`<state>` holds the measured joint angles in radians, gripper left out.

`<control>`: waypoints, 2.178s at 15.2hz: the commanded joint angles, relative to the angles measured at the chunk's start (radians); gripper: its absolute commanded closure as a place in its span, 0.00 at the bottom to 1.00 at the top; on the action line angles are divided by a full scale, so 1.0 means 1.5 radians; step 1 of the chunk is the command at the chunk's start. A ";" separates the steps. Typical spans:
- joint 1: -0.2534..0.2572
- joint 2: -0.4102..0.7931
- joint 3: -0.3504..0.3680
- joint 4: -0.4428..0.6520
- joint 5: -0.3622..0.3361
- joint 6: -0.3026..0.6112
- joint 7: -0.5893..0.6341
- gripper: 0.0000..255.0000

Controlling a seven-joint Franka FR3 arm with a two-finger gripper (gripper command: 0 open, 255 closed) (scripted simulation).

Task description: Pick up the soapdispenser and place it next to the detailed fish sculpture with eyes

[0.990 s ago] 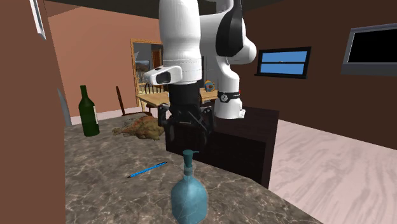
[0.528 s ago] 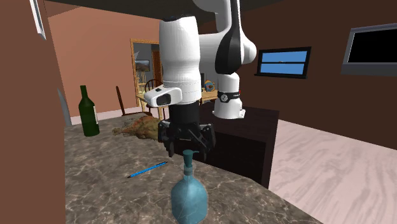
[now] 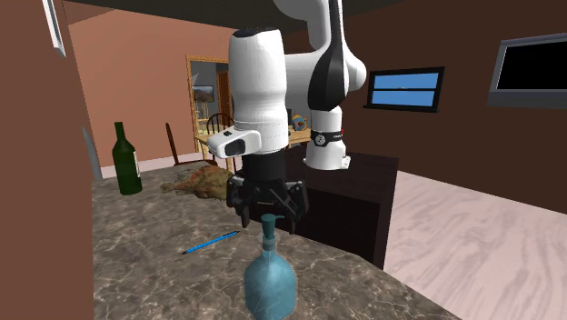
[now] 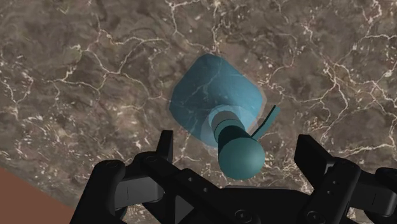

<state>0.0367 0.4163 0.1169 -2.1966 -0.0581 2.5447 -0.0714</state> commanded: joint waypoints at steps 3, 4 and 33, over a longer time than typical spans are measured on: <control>0.000 0.000 0.000 0.000 0.000 0.000 0.000 1.00; 0.000 0.000 0.000 0.000 0.000 0.000 0.000 1.00; -0.011 -0.156 0.014 0.015 0.030 -0.169 -0.019 1.00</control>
<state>0.0218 0.1938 0.1383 -2.1726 -0.0149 2.3000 -0.0971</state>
